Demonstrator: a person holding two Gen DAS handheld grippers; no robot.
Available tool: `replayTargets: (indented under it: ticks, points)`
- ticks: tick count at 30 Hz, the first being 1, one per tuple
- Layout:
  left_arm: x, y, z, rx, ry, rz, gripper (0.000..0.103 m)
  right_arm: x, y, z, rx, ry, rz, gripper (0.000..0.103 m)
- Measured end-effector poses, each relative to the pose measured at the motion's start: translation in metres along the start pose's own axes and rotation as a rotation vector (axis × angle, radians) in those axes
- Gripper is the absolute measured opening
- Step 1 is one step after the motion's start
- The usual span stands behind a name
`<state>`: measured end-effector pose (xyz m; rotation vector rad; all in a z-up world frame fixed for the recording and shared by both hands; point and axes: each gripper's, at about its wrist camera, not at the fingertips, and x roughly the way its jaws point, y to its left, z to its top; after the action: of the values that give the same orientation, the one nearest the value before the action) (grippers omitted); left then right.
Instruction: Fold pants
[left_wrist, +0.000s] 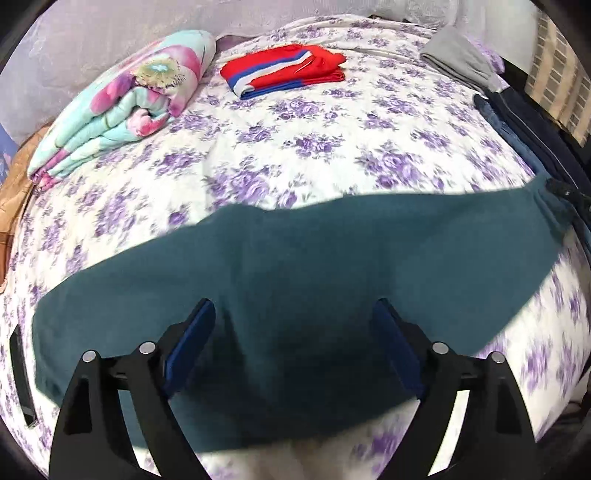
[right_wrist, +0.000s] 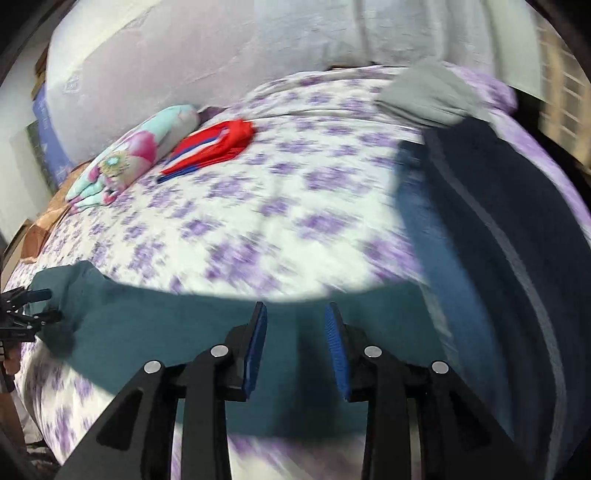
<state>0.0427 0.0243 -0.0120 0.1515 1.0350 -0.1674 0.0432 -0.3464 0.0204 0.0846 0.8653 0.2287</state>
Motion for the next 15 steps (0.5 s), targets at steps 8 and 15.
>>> replayTargets:
  ticks: [8,15]
  points:
    - [0.021,0.062,-0.004,-0.172,0.061,0.127,0.085,0.024,-0.075,-0.005,0.258,0.060,-0.075,0.000]
    - [0.000,0.074,0.001,-0.174,-0.012,0.131,0.090,0.014,0.029,0.010,-0.035,0.010,0.030,0.052]
